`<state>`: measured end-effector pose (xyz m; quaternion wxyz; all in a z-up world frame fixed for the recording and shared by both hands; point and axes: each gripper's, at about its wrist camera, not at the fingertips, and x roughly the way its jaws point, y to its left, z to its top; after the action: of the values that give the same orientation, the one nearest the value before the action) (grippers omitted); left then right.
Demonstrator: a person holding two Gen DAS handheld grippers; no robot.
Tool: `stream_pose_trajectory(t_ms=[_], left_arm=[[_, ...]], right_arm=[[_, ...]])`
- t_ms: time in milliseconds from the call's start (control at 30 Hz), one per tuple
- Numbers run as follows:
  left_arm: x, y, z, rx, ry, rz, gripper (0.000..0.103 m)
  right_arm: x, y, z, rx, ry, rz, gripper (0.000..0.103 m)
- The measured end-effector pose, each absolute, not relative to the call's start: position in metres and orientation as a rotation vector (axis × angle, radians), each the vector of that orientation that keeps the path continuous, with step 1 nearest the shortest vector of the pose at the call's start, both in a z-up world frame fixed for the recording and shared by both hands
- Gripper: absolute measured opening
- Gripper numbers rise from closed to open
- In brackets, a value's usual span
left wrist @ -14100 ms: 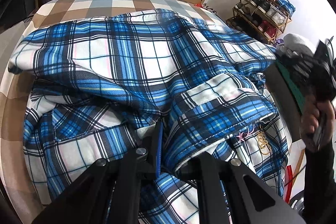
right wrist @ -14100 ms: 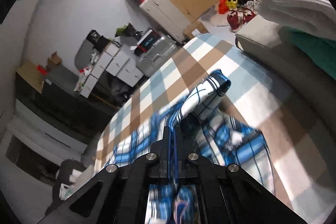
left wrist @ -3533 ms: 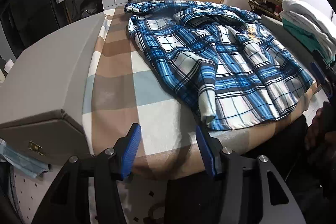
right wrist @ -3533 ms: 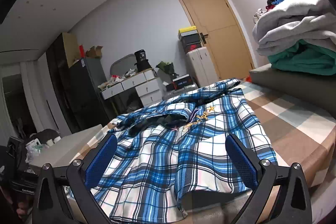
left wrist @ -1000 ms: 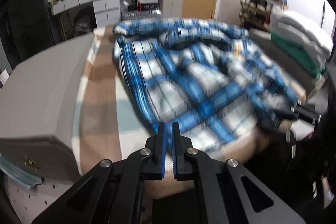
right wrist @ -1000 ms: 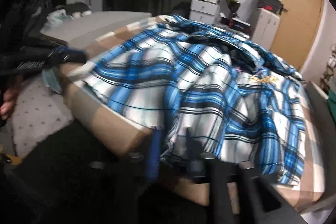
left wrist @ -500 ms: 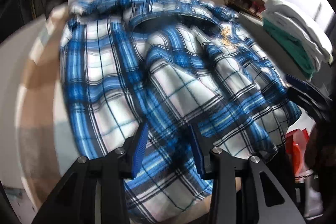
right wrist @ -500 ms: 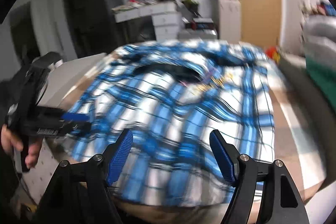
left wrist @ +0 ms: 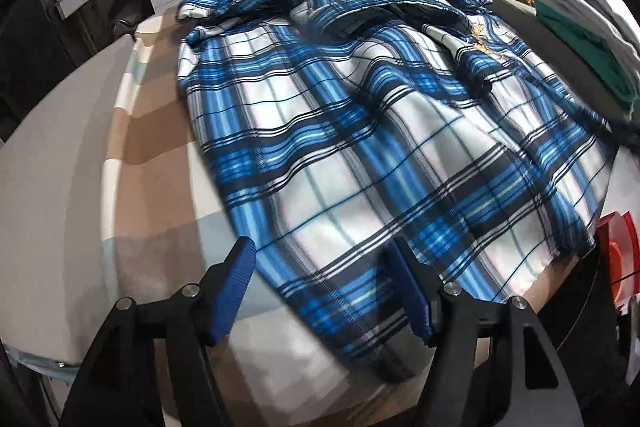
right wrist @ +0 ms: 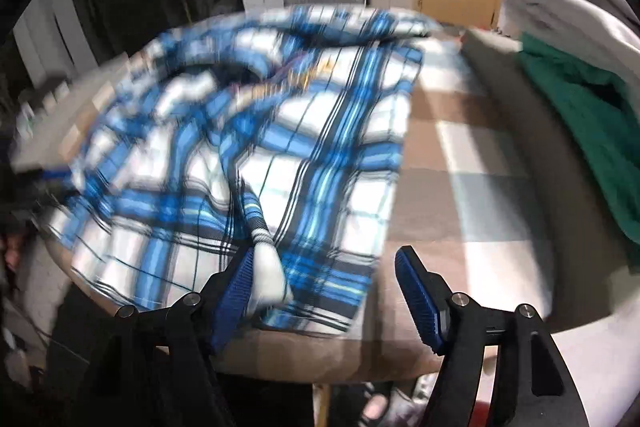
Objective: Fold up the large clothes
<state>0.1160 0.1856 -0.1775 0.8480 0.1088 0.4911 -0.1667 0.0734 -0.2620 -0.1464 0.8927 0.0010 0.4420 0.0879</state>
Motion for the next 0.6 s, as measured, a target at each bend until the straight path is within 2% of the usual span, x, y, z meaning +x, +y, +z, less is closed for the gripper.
stream_pose_trajectory(t_ms=[167, 300, 433, 500, 600], left_arm=[[0.111, 0.18, -0.174, 0.238, 1.02, -0.356, 0.064], [0.114, 0.176, -0.174, 0.248, 1.009, -0.337, 0.065], [0.116, 0.182, -0.173, 0.221, 1.021, -0.285, 0.065], [0.114, 0.188, -0.17, 0.203, 1.021, -0.249, 0.065], [0.116, 0.198, -0.171, 0.187, 1.06, -0.185, 0.065]], right_arm=[[0.058, -0.305, -0.127, 0.167, 0.801, 0.145, 0.081], [0.069, -0.301, -0.146, 0.2, 0.889, 0.175, 0.081], [0.078, -0.285, -0.163, 0.19, 0.961, 0.189, 0.068], [0.08, -0.275, -0.168, 0.171, 0.984, 0.193, 0.057], [0.084, -0.272, -0.171, 0.198, 0.988, 0.22, 0.05]])
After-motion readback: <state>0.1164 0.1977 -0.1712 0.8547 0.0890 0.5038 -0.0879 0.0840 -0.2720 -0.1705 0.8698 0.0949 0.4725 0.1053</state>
